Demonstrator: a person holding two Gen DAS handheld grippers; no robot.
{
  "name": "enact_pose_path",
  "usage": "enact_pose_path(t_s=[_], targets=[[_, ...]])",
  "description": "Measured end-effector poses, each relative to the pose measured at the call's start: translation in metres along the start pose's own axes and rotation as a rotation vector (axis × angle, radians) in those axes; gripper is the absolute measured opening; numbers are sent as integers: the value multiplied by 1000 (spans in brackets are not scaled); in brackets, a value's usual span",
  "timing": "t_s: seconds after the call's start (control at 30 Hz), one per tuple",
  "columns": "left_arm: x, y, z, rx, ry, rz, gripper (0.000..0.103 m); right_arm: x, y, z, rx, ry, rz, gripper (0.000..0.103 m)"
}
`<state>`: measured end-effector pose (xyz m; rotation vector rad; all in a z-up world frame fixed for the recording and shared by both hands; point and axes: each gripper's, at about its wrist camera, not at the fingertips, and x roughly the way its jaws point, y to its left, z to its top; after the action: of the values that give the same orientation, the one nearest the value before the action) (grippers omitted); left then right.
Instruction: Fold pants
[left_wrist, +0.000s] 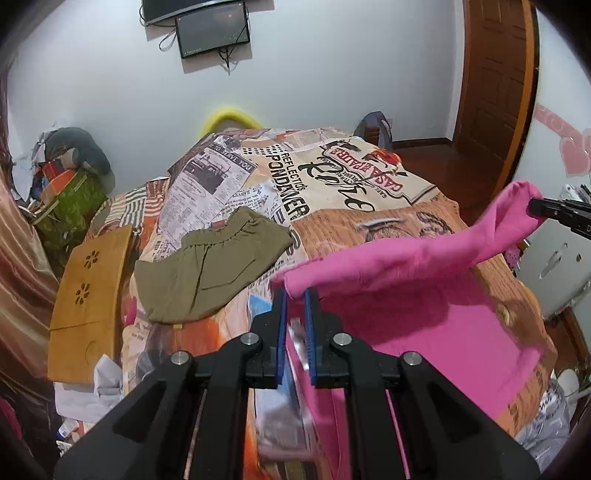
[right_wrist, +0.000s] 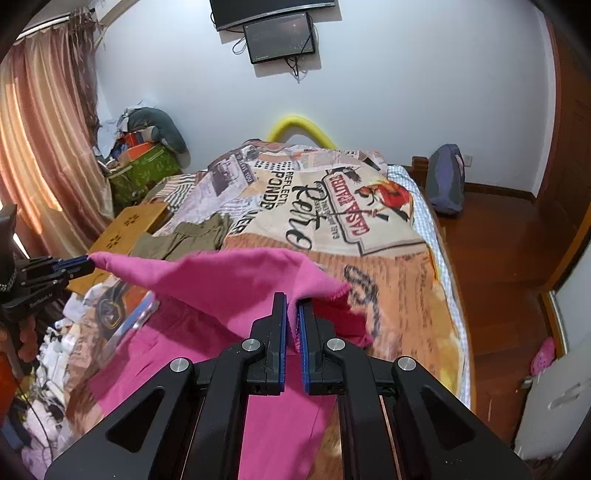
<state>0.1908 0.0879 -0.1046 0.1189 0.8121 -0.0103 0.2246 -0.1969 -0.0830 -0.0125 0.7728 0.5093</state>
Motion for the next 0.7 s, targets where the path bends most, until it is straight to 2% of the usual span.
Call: enact_pose_path(t_s=[0.1,0.23,0.33,0.5,0.57,0.67,0.7], targets=[[-15,-3,-17,17,-18,11,8,-5,2,-16,5,10,1,5],[-22,-6,-38,32,-2,16,8,-7,0,-39,19,42,-9,5],[-18,-6,-50,28,32,-7,8,-1,0,-54,-3,89,-42,5],[6,-10,-59,45,103,-37,9,15,1,-69,-40,157,-47,5],[19,-13,-61,62,130,-39,14,24,3,-72,-57,181,-49,6],[43,-17,-64,93,163,-25,37,38,6,-77,-64,218,-33,13],[49,-18,-63,99,169,-19,49,43,8,-78,-69,227,-29,18]])
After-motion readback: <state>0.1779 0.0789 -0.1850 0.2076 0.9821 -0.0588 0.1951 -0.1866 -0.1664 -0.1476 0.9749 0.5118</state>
